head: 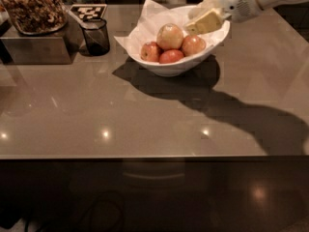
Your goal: Pick apple from white bowl
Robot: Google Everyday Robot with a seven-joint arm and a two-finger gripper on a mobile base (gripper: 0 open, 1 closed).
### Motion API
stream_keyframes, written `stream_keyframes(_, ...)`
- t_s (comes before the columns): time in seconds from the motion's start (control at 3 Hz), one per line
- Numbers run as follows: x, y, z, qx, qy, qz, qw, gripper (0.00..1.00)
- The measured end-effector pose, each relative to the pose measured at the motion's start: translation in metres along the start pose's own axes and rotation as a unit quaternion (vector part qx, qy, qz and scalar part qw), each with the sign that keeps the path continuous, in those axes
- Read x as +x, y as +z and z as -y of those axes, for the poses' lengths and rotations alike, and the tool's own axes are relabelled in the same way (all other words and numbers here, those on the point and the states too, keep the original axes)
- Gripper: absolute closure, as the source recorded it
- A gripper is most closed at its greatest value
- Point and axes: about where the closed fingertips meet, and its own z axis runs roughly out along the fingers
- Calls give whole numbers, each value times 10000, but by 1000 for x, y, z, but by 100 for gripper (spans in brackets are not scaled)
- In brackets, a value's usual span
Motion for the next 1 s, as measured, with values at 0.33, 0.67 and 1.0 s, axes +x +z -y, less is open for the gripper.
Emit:
stream_keyframes(0.33, -5, 39, 14, -328, -143, -73, 9993, 40)
stream_keyframes(0.67, -4, 64, 23, -543, -174, -131, 9983, 18)
stream_keyframes(1.0, -1, 80, 29, -672, -147, -153, 9975, 14)
